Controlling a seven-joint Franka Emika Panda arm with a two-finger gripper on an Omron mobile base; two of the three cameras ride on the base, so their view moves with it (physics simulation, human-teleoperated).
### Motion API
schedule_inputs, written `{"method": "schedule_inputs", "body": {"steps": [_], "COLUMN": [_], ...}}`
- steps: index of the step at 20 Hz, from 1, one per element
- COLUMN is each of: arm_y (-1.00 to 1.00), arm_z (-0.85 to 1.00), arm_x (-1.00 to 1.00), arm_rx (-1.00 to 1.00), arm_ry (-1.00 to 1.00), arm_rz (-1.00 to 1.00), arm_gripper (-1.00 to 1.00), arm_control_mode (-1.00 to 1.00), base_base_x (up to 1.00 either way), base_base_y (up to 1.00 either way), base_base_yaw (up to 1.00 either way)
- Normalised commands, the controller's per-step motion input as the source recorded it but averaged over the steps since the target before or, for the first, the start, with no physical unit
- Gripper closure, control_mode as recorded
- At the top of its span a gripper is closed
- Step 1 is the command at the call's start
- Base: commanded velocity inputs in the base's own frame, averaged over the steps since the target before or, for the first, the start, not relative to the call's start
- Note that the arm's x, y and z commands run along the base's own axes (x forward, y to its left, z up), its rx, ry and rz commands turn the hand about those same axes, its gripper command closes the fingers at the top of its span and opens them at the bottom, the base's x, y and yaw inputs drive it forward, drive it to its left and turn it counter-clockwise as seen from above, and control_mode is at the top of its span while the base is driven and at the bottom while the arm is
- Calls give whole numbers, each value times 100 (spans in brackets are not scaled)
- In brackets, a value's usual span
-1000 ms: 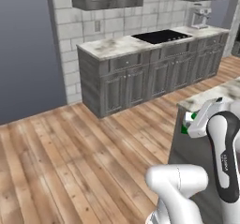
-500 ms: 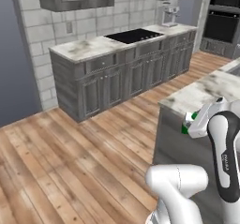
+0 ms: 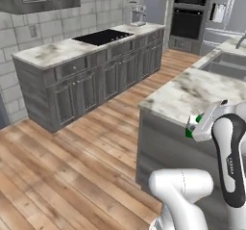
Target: Move the drinks to the dining counter.
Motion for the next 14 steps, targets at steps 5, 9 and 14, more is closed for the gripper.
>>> {"method": "schedule_inputs", "body": {"steps": [5, 9, 14], "arm_y": [0, 0, 0], "arm_z": [0, 0, 0], "arm_x": [0, 0, 0], "arm_rx": [0, 0, 0], "arm_ry": [0, 0, 0], "arm_rz": [0, 0, 0], "arm_gripper": [100, 100, 100], "arm_control_mode": [100, 100, 100], "base_base_x": [-29, -34, -31], "base_base_y": [-37, -31, -28], "base_base_yaw": [-41, -39, -38]}}
